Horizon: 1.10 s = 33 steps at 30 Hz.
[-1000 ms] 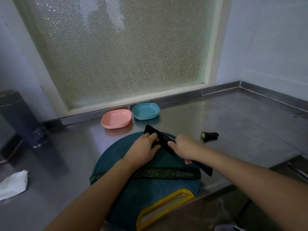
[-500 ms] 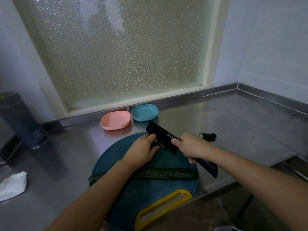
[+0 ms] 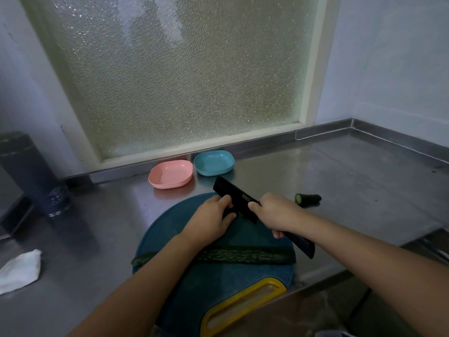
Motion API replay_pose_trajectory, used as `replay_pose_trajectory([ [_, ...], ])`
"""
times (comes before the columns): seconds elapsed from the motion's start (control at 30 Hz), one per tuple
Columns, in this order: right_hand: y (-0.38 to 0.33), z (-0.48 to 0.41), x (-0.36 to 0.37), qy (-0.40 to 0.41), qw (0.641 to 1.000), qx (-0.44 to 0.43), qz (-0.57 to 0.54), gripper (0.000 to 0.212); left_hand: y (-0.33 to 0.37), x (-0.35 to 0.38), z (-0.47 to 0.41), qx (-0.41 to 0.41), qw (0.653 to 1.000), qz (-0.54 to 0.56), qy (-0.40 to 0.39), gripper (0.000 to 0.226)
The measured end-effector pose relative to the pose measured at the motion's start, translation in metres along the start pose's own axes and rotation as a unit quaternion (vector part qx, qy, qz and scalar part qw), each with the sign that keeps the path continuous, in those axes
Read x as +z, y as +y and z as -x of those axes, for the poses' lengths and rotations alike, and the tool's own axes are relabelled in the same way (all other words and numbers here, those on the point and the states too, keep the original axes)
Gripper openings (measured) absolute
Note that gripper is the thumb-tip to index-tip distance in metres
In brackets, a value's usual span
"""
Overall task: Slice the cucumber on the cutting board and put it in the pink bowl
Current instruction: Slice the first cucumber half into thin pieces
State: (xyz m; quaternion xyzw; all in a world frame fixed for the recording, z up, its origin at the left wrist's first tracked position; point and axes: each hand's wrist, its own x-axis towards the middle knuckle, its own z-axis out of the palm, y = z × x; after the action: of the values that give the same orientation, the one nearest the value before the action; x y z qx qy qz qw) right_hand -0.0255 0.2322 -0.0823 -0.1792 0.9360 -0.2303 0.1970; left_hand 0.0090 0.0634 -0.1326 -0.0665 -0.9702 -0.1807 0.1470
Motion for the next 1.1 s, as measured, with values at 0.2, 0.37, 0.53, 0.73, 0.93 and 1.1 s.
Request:
replay_pose_trajectory([
  [0.2,-0.005,-0.006,0.016,-0.001,0.999,0.020,0.029,0.052,-0.001,-0.001,0.000,-0.008,1.000,0.003,-0.011,0.021],
  [0.37,0.003,0.001,0.010,-0.008,1.000,0.014,0.018,0.050,-0.004,-0.010,0.004,0.004,0.998,-0.004,-0.055,0.034],
  [0.53,0.009,0.004,0.005,0.003,1.000,0.004,0.003,0.049,-0.004,-0.008,0.011,-0.003,0.999,-0.012,-0.034,0.036],
  [0.73,0.004,0.008,-0.007,-0.002,1.000,0.008,-0.013,0.048,-0.001,-0.009,0.010,-0.001,0.999,-0.010,-0.032,0.036],
  [0.93,0.000,0.007,-0.006,-0.008,1.000,0.015,-0.007,0.048,-0.002,-0.008,0.011,-0.002,1.000,-0.004,-0.030,0.034],
  [1.1,-0.001,0.004,-0.003,0.007,1.000,0.010,-0.005,0.047,-0.004,-0.006,0.010,0.001,1.000,-0.003,-0.028,0.033],
])
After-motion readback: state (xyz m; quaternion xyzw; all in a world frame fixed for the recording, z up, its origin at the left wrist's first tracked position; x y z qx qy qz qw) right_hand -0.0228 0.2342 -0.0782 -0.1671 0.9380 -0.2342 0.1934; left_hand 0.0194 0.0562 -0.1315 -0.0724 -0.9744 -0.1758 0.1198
